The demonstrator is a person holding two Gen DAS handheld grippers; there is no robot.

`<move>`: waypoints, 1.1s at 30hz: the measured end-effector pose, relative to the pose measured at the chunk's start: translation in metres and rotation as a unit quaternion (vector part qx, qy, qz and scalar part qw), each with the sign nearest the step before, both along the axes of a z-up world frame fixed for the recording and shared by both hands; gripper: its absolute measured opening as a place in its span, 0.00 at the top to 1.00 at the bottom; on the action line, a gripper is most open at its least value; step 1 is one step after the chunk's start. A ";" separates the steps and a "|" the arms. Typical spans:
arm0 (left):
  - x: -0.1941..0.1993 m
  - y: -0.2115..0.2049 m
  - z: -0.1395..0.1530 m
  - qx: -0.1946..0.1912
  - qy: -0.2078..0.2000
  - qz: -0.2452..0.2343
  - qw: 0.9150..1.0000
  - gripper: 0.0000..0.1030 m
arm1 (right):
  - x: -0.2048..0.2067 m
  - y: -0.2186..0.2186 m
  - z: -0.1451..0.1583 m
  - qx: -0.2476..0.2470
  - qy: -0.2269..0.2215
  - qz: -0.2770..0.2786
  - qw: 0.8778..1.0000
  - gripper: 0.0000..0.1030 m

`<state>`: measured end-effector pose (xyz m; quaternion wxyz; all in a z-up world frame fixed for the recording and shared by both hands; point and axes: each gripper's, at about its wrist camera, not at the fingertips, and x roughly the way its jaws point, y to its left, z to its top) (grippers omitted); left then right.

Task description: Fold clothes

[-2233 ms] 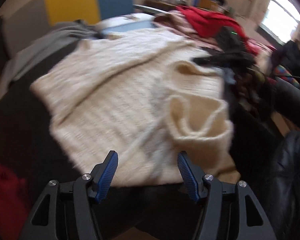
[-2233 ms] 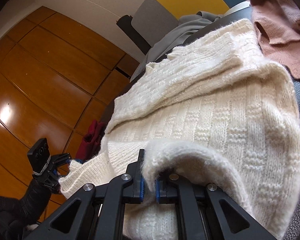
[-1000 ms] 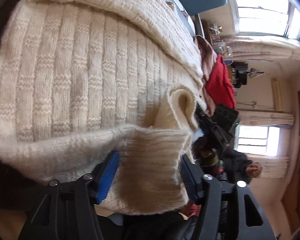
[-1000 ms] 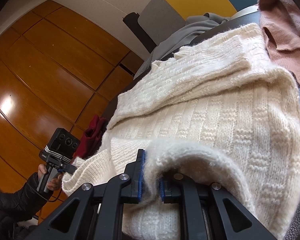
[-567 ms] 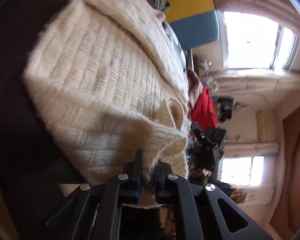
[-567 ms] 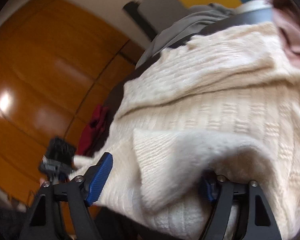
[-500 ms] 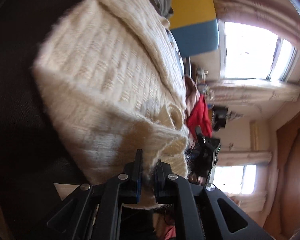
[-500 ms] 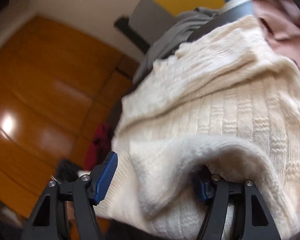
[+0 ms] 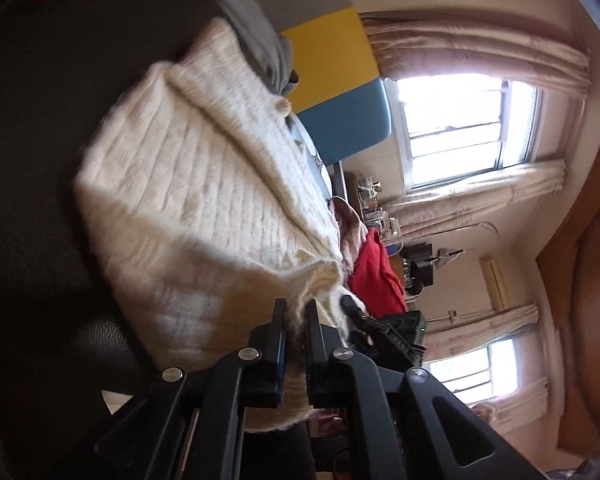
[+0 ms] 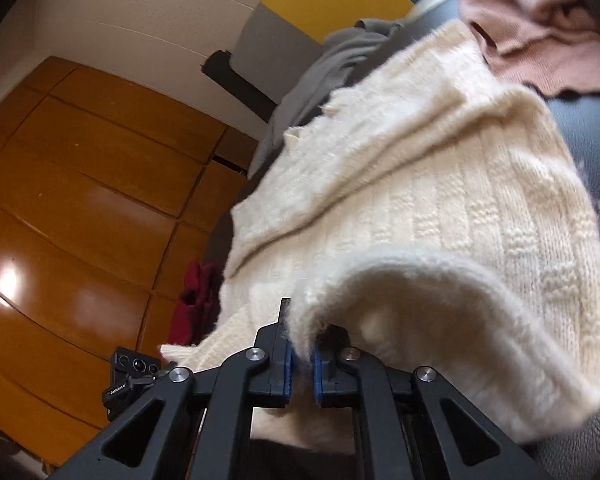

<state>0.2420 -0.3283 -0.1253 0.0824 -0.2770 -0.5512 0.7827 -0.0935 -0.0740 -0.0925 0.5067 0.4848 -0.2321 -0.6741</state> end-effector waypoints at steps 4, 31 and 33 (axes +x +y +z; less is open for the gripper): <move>-0.006 -0.006 0.034 -0.014 0.061 0.019 0.998 0.95 | -0.001 0.016 0.031 -0.045 0.030 -0.013 0.998 0.92; -0.150 -0.096 -0.052 -0.087 -0.060 0.091 0.990 0.94 | -0.116 -0.012 -0.025 -0.052 -0.034 -0.113 0.992 0.95; -0.138 -0.093 -0.044 -0.089 -0.066 0.089 0.990 0.94 | -0.105 -0.006 -0.025 -0.055 -0.042 -0.109 0.992 0.95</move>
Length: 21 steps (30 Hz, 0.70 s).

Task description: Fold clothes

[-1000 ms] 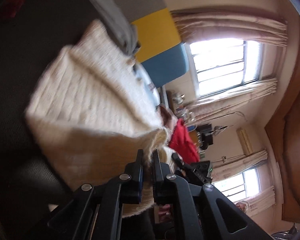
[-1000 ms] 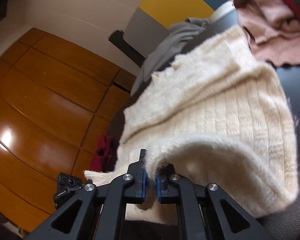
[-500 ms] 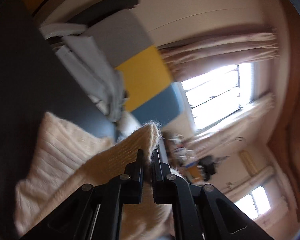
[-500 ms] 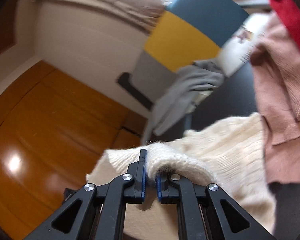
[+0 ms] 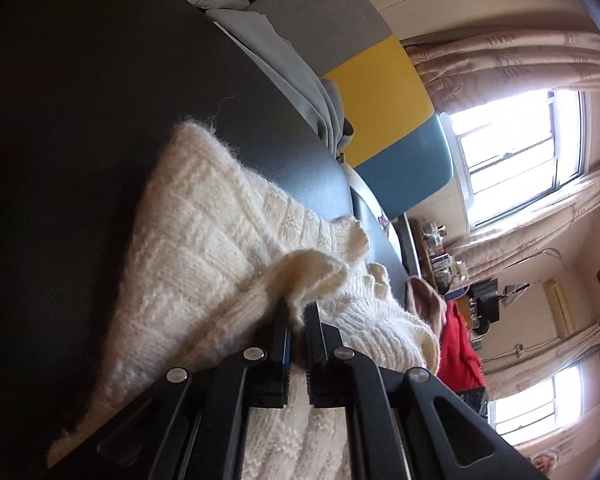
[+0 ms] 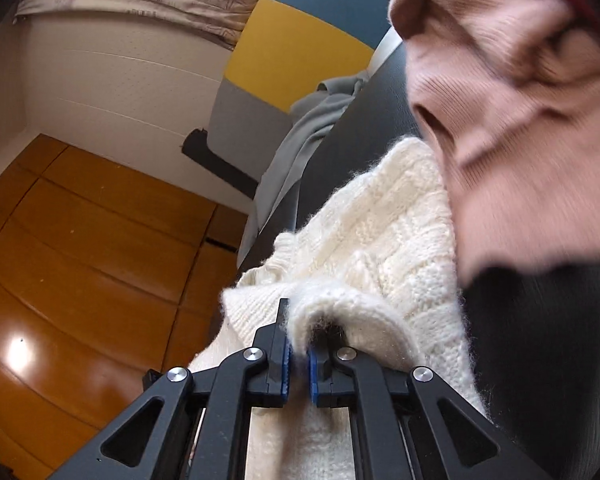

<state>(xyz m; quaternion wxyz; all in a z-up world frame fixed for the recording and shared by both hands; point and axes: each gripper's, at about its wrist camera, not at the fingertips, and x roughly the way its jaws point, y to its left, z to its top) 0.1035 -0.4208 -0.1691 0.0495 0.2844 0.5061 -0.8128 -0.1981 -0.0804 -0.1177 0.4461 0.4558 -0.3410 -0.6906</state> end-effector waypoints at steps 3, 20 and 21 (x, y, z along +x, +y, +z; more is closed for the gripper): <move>0.013 0.000 0.019 0.009 -0.007 0.001 1.000 0.95 | 0.006 0.003 0.002 -0.010 -0.044 0.008 0.999 0.90; 0.029 -0.048 0.063 -0.014 -0.045 0.015 0.999 0.62 | 0.019 0.018 0.077 0.021 0.056 0.032 0.998 0.25; 0.032 -0.047 0.064 -0.031 -0.053 0.009 0.998 0.62 | 0.023 0.019 0.085 0.056 0.088 0.030 0.994 0.25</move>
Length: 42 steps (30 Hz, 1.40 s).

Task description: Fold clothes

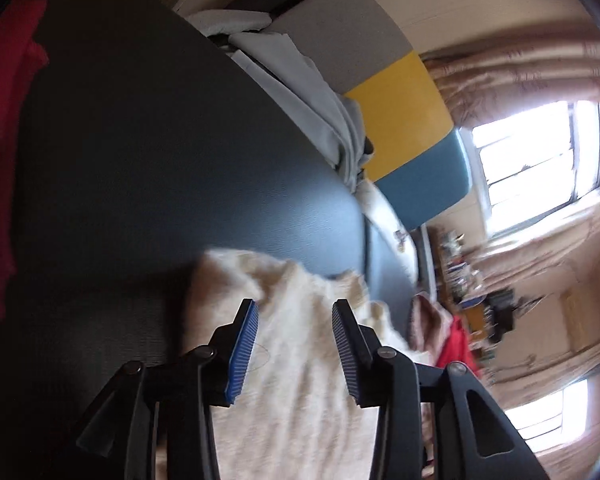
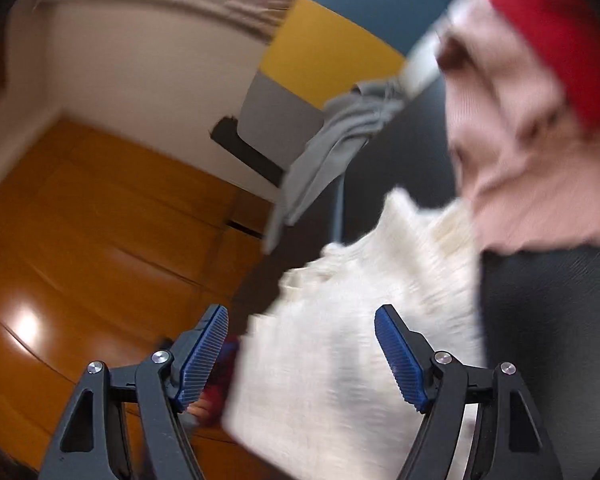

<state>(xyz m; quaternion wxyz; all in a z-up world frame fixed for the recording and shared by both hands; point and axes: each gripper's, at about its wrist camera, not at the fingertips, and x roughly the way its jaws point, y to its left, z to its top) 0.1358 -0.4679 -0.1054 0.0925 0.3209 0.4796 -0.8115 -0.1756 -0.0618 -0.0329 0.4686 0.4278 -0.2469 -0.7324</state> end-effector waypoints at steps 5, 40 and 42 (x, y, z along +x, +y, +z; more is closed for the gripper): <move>-0.018 0.017 0.001 -0.075 -0.022 -0.051 0.996 0.61 | -0.009 -0.013 0.014 0.141 0.114 0.001 0.983 0.26; -0.046 0.032 -0.022 -0.171 -0.048 -0.044 0.983 0.90 | -0.040 -0.091 -0.042 0.360 0.199 0.002 0.911 0.91; -0.048 0.034 -0.027 -0.180 -0.058 -0.043 0.981 0.90 | -0.042 -0.086 -0.043 0.345 0.187 -0.006 0.920 0.89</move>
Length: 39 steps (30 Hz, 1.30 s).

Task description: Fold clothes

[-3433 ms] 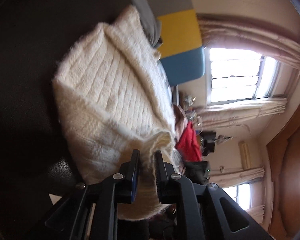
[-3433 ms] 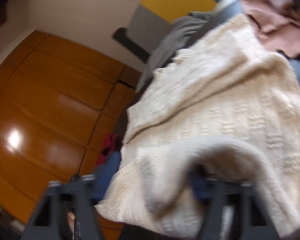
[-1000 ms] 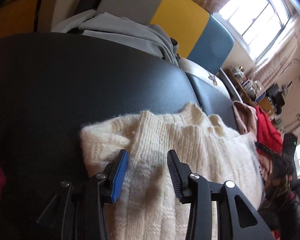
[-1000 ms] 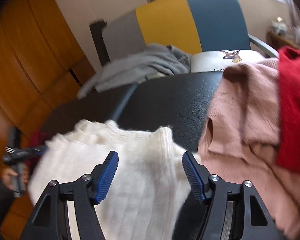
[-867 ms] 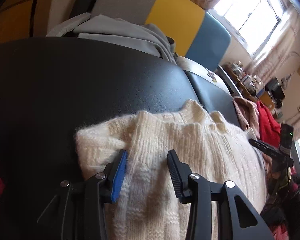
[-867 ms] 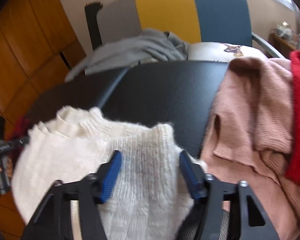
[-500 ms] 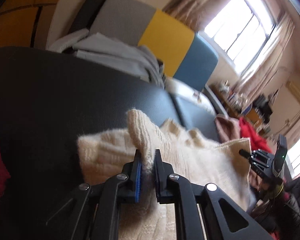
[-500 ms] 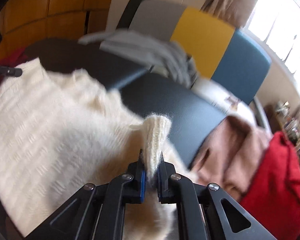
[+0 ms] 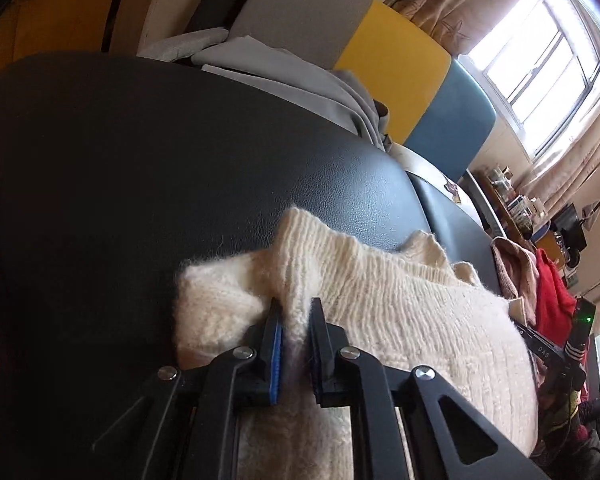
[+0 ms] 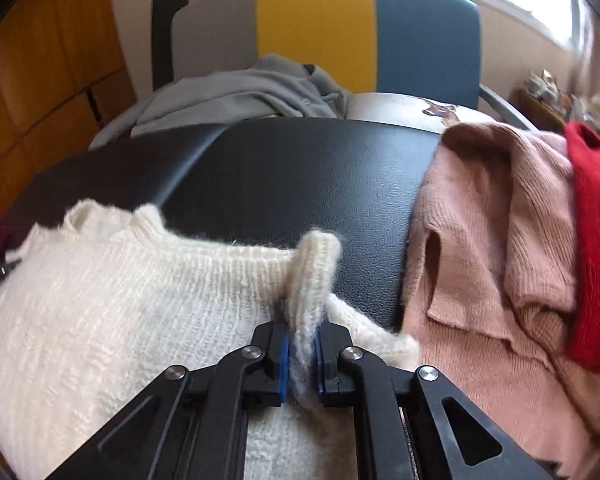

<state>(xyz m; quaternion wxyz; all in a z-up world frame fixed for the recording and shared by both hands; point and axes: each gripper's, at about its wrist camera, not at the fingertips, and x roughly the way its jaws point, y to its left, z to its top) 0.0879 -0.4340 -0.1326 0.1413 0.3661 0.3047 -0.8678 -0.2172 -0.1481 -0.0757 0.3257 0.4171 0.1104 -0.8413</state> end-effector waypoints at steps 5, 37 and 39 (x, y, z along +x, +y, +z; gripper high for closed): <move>0.002 0.008 0.013 -0.032 -0.024 0.008 0.999 0.83 | -0.007 0.013 0.000 -0.039 -0.034 -0.004 0.999 0.82; -0.061 0.275 0.023 -0.068 -0.020 -0.370 0.926 0.80 | 0.097 0.113 -0.008 -0.220 -0.336 0.349 0.847 0.17; -0.060 0.276 0.021 -0.059 -0.028 -0.369 0.927 0.80 | 0.109 0.102 -0.008 -0.175 -0.370 0.393 0.823 0.14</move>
